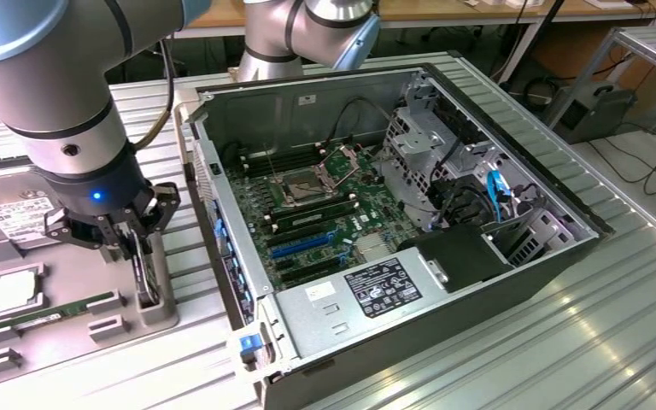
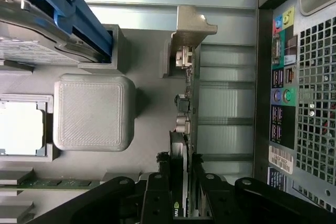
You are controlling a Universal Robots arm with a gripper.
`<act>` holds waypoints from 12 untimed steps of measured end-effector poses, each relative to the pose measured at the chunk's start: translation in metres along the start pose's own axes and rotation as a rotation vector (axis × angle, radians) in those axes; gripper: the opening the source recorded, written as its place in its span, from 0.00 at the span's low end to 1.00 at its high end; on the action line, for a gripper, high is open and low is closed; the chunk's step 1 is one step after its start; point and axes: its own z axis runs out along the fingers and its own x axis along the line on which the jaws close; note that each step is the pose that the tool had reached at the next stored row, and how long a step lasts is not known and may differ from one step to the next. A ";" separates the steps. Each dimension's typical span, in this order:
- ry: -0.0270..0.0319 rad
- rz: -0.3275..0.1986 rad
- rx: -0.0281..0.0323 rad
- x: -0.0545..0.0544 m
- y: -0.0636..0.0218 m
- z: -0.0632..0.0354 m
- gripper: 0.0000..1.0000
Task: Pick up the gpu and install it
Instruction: 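Pick up the gpu and move the gpu toward the slot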
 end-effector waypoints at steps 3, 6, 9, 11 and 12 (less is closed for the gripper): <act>-0.0002 0.000 -0.0001 0.000 0.0000 -0.0002 0.26; 0.0000 0.000 0.0000 -0.001 0.0004 -0.0119 0.26; 0.0000 0.000 0.0000 -0.003 0.0008 -0.0255 0.26; 0.0002 0.001 0.0000 -0.004 0.0005 -0.0393 0.26; 0.0007 0.001 0.0000 -0.005 0.0001 -0.0468 0.26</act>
